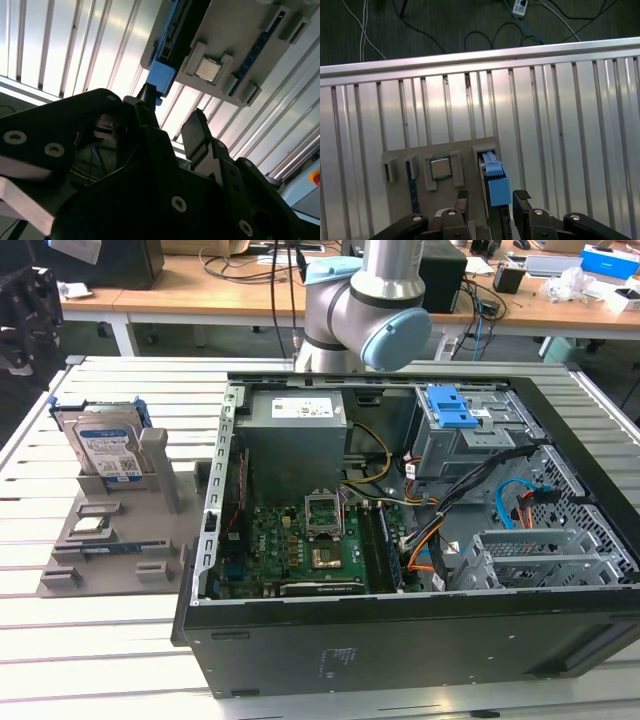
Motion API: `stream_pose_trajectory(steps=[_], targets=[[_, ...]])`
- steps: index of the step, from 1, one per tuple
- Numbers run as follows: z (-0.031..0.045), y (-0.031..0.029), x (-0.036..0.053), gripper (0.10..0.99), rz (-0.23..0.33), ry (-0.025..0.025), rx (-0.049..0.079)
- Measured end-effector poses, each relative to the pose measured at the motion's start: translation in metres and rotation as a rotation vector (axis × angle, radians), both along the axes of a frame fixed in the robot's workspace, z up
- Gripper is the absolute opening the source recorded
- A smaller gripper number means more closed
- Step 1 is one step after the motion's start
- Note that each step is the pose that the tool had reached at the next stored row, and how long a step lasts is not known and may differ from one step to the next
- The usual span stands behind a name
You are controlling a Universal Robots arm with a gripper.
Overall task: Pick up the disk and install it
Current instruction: 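Pick up the disk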
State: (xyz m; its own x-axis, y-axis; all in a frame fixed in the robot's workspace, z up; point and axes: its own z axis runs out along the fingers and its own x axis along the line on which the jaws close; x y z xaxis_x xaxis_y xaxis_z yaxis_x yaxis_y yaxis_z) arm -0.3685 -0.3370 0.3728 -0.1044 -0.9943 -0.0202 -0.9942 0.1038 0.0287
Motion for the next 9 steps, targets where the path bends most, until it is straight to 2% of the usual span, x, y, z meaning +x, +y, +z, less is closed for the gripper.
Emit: stream_pose_trajectory(steps=[6,9], targets=[[-0.0122,0.0003,0.0023,0.482,0.0,0.0003,0.0],[-0.0185,0.001,0.0065,0.482,0.0,0.0003,-0.002]])
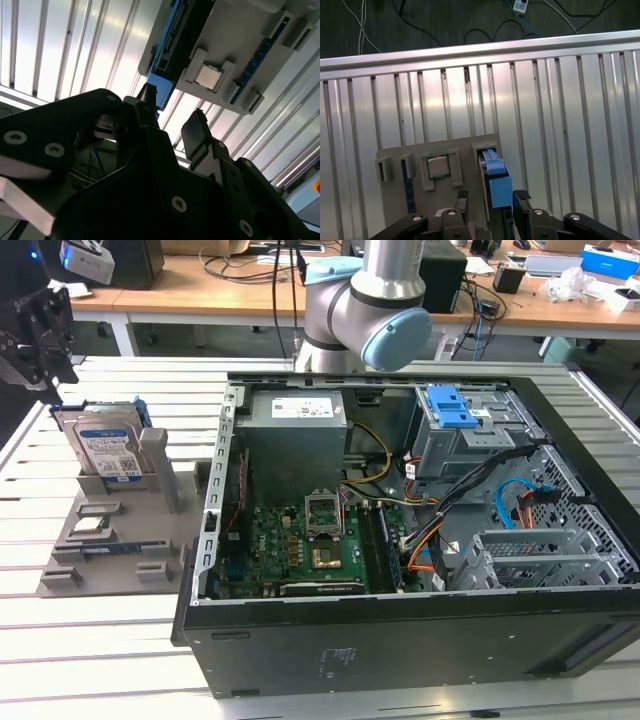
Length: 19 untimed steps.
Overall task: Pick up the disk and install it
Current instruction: 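Pick up the disk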
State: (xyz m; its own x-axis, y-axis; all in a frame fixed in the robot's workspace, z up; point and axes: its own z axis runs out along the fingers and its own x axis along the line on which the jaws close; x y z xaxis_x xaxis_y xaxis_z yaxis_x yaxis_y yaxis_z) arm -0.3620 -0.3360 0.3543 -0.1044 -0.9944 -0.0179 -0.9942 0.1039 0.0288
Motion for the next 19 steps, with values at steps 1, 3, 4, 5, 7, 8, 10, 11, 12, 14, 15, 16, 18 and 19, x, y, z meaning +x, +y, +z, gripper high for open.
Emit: stream_pose_trajectory(steps=[1,3,4,5,7,8,10,11,12,14,15,16,18,19], targets=[[-0.002,0.0004,0.0009,0.482,0.0,0.0,-0.001],[-0.0059,0.0017,0.0025,0.482,0.001,0.0004,-0.002],[-0.0073,0.0023,0.003,0.482,0.001,0.0004,-0.003],[-0.0094,0.0032,0.0037,0.482,0.002,0.0003,-0.003],[-0.0144,0.0046,0.0046,0.482,0.008,0.0004,-0.004],[-0.0161,0.0052,0.0049,0.482,0.011,0.0006,-0.005],[-0.019,0.0071,0.0055,0.482,0.017,0.0003,-0.005],[-0.0199,0.0081,0.0056,0.482,0.02,0.0003,-0.005],[-0.0209,0.0089,0.0059,0.482,0.023,0.0003,-0.005],[-0.0233,0.0099,0.0062,0.482,0.028,0.0004,-0.005],[-0.0247,0.0103,0.0064,0.482,0.031,0.0003,-0.005],[-0.0264,0.0107,0.0067,0.482,0.034,0.0004,-0.006],[-0.0309,0.0114,0.0075,0.482,0.041,0.0001,-0.006],[-0.0325,0.0116,0.0079,0.482,0.043,0.0002,-0.007]])
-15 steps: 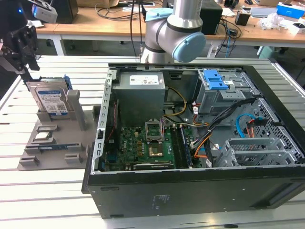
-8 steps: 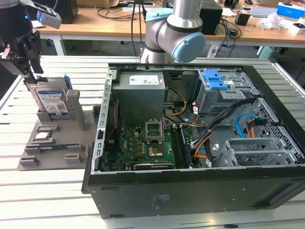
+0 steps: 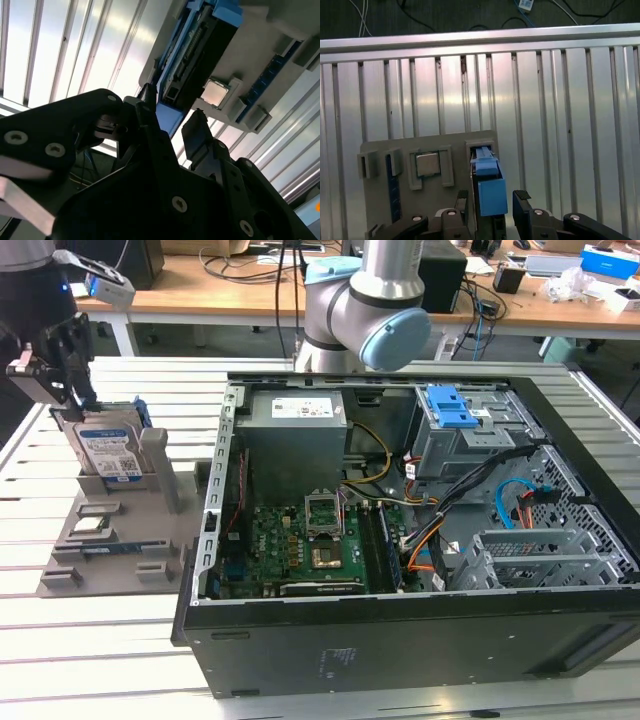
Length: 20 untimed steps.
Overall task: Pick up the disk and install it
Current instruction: 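Pick up the disk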
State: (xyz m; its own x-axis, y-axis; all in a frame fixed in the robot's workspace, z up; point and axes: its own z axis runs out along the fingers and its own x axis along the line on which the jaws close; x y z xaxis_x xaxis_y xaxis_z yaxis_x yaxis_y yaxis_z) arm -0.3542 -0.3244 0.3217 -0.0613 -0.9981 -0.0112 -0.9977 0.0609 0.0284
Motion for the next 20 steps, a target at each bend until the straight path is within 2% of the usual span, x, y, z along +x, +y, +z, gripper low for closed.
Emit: stream_pose_trajectory(steps=[3,6,7,11,17,18,20], targets=[[-0.0105,0.0001,0.0032,0.482,0.021,0.0007,-0.003],[-0.0172,0.0002,0.0052,0.482,0.05,0.0008,-0.004],[-0.0219,0.0002,0.0059,0.482,0.06,0.0008,-0.005],[-0.0293,0.0003,0.0064,0.482,0.062,0.0007,-0.005],[-0.0316,0.0003,0.0064,0.482,0.062,0.0008,-0.005],[-0.0317,0.0003,0.0064,0.467,0.062,0.0008,-0.005],[-0.0318,0.0003,0.0064,0.365,0.062,0.0008,-0.005]])
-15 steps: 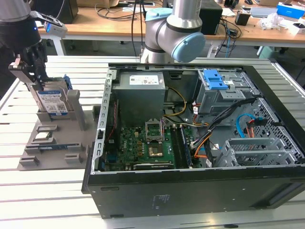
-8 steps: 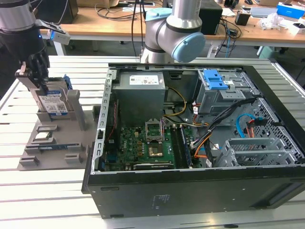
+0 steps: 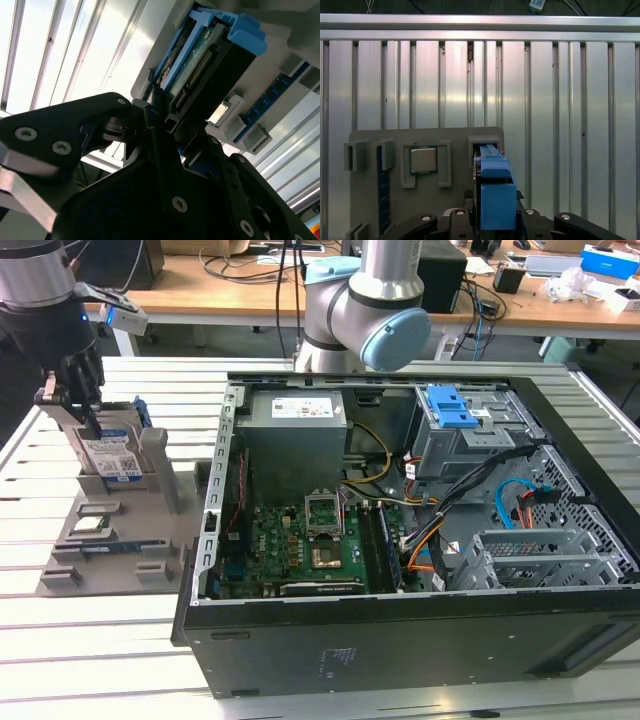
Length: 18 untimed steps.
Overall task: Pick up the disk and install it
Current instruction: 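Pick up the disk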
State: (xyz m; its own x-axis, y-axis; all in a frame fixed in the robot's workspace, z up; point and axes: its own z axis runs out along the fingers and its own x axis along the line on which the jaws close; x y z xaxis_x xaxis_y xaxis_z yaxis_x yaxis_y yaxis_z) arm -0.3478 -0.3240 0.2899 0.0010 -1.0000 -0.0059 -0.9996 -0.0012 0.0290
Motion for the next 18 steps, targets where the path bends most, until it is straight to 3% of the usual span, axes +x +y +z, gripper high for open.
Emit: stream_pose_trajectory(steps=[18], targets=[[0.0002,0.0001,0.0,0.365,0.0,-0.0005,0.0]])
